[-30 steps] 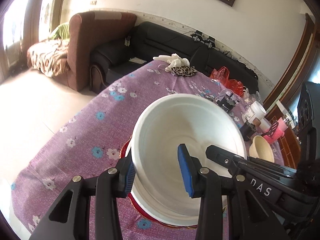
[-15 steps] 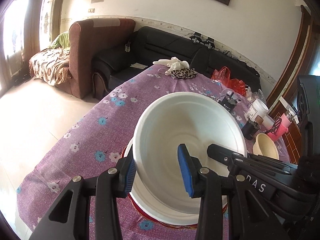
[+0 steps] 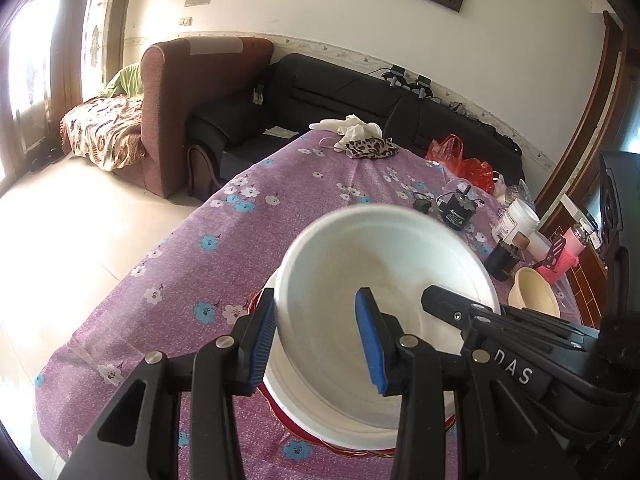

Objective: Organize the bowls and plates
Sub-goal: 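Open the right tool to release the white bowl onto the stack, then move the right tool away from the stack to the beige bowl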

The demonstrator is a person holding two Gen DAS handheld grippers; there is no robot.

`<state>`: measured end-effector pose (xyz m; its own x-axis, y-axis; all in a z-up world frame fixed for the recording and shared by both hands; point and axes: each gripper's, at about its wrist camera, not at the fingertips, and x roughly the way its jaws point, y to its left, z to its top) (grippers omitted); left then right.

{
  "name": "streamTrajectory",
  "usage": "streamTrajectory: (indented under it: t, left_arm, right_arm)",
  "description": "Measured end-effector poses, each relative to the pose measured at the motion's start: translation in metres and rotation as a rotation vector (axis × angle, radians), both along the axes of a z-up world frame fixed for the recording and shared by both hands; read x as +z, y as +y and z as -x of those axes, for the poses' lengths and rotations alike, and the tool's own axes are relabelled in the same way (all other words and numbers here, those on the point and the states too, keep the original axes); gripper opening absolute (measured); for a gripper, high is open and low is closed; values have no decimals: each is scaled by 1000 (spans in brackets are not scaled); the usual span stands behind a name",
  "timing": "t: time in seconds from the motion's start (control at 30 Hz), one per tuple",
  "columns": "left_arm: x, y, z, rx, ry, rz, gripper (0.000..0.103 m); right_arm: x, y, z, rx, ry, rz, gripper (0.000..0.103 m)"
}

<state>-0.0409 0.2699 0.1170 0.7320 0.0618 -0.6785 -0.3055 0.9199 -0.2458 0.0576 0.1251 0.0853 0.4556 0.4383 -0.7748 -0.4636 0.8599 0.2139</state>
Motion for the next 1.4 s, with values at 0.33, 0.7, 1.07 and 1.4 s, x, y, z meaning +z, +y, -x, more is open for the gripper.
streamTrajectory:
  t: [0.33,0.7,1.07,1.4]
  left_arm:
    - [0,1,1,1,-3,2,38]
    - [2,0,5,7,-6,6,51]
    - [18,-20,25,3,-39,-27,68]
    - [33,-59,42,-48,-53,-91,71]
  right_arm:
    - [-4,-5,-5,-22,17,-14,16]
    - [0,-23,-2,-54,18,-80,16]
    - [10,-67,11,-118,-13,-143,46]
    - [4,-139,25,-207,-3,-195,51]
